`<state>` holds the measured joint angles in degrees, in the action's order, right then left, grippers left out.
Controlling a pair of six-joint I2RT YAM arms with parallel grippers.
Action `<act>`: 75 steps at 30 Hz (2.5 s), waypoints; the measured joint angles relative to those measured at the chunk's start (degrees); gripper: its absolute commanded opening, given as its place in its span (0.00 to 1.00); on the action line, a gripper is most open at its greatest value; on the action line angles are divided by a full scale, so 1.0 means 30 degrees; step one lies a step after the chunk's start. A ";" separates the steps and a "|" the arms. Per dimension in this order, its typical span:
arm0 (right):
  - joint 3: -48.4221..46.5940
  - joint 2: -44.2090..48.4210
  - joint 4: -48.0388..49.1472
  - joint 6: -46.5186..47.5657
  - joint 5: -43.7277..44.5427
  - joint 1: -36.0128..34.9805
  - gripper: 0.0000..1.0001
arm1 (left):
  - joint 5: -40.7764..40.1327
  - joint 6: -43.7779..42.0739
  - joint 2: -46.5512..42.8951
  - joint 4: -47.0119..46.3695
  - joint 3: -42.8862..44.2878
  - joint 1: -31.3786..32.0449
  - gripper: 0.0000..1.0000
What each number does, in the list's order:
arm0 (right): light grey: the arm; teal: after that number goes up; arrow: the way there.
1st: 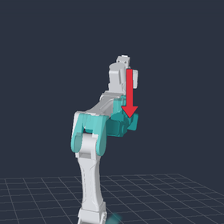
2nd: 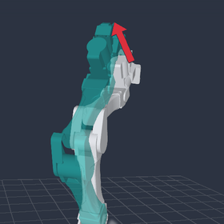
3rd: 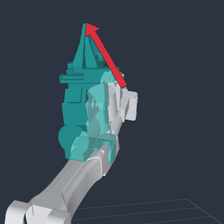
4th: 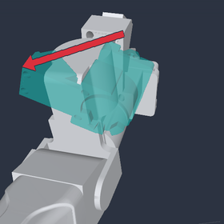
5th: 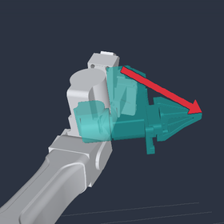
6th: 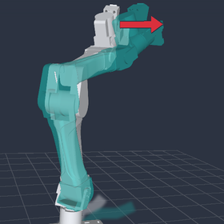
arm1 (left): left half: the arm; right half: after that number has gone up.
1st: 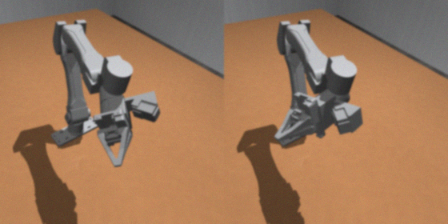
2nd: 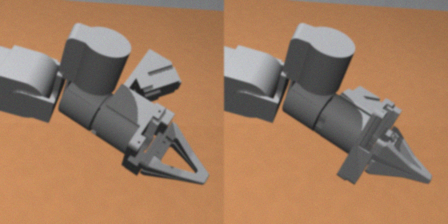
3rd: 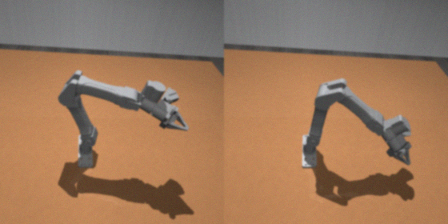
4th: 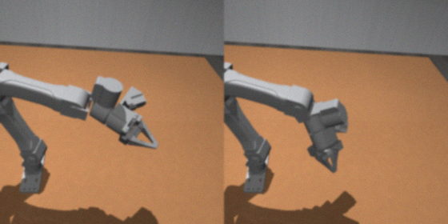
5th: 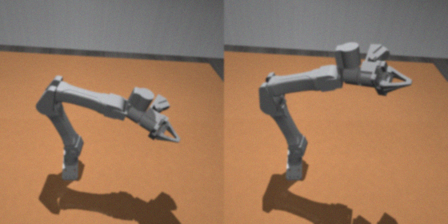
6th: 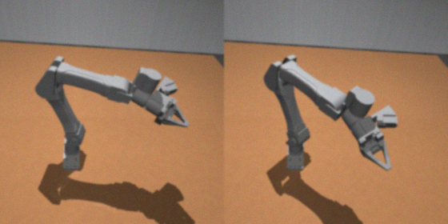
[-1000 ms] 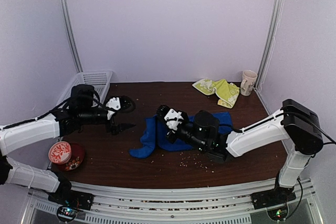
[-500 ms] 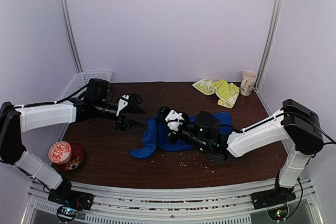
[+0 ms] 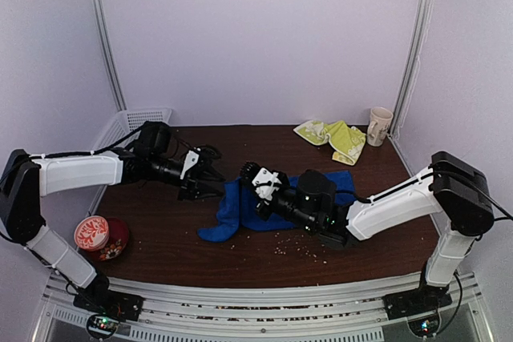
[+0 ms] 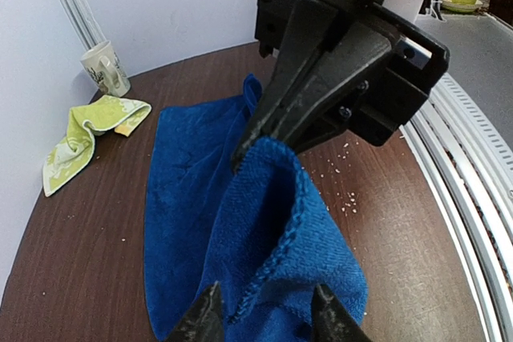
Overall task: Roll the towels
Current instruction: Adjust the towel at the center of the board, then smooth out the towel at the center of the board.
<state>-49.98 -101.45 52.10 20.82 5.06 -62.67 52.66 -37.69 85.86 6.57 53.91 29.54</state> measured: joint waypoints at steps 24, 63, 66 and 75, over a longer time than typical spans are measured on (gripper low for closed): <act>0.0000 0.0204 -0.0765 0.0131 0.0517 0.0015 0.55 | -0.5756 0.3279 -0.1916 0.1996 0.0947 0.0007 0.00; -0.2834 0.2841 -2.8866 -0.5027 0.6033 0.8794 0.79 | -2.2746 0.9777 -0.7533 0.5231 -0.2135 0.1260 0.00; -0.2703 0.2426 -2.9157 -0.4932 0.5829 0.9435 0.79 | -2.2782 0.9806 -0.7533 0.5231 -0.2149 0.1260 0.00; -0.1566 0.4197 -2.9667 -0.5034 0.5129 0.9748 0.76 | -2.2921 1.0047 -0.7533 0.5158 -0.2237 0.1260 0.00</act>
<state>-54.68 -88.86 -36.91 5.72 20.45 -33.43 -16.10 -7.55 63.26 22.04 47.20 33.32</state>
